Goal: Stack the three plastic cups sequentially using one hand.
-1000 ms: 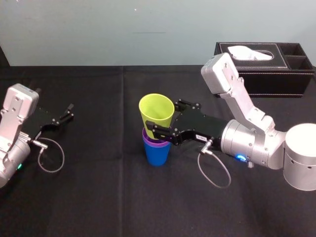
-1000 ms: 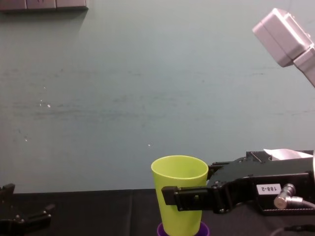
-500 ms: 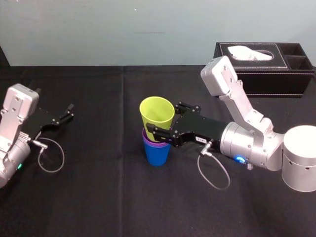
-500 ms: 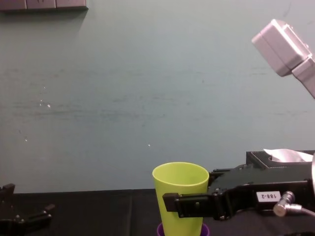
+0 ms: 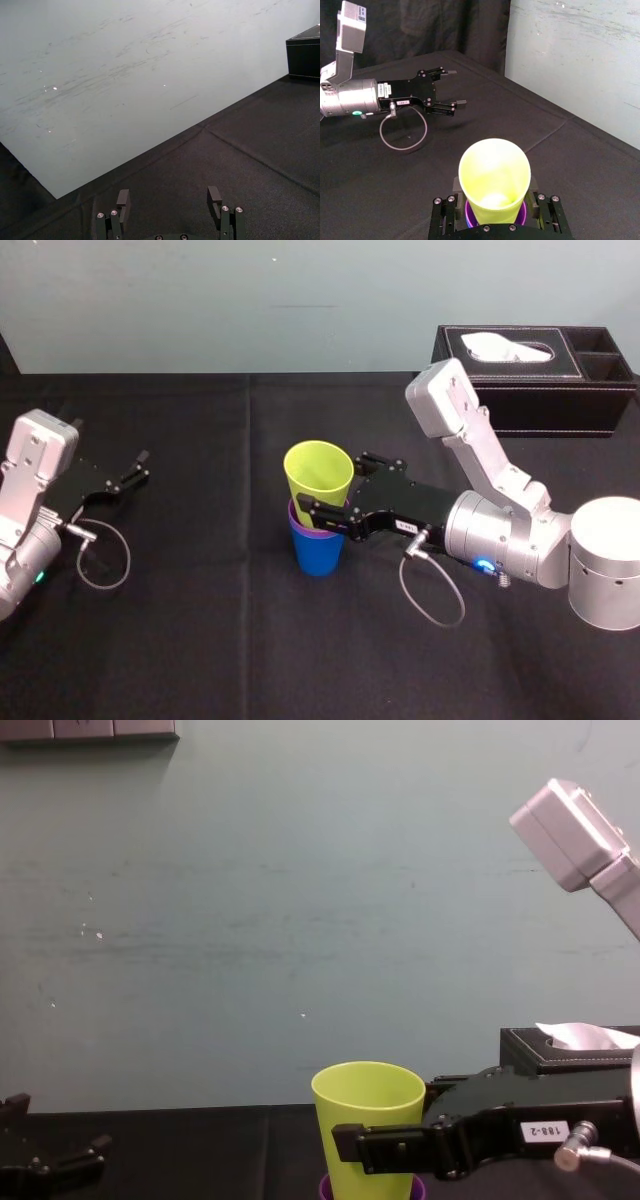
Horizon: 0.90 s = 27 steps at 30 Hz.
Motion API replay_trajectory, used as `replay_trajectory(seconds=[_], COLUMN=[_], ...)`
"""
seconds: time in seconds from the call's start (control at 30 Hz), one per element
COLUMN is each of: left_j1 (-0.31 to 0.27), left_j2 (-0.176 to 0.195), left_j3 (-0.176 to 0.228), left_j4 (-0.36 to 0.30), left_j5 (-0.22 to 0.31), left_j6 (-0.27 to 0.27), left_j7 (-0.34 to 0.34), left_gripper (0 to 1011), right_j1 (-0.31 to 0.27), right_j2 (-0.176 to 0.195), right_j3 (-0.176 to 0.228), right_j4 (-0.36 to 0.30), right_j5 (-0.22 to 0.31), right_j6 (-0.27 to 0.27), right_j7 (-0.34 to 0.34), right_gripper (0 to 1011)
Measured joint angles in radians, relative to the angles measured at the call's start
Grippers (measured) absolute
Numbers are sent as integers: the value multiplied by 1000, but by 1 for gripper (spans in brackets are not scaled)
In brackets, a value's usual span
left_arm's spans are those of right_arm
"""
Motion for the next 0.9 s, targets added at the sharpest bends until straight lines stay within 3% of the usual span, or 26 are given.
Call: replay_trajectory(seconds=[0.33, 0.7, 0.9], left_j1=[0, 0, 0], left_j2=[0, 0, 0], left_j3=[0, 0, 0], left_j4=[0, 0, 0], left_j5=[0, 0, 0], left_j6=[0, 0, 0], left_j7=[0, 0, 0], left_gripper=[1011, 1011, 1011], right_j1=[0, 0, 0], right_j2=[0, 0, 0], right_j3=[0, 1, 1], right_j4=[0, -1, -2], right_j5=[0, -1, -1], right_j6=[0, 0, 0], right_j7=[0, 0, 0], right_gripper=[732, 1003, 1003])
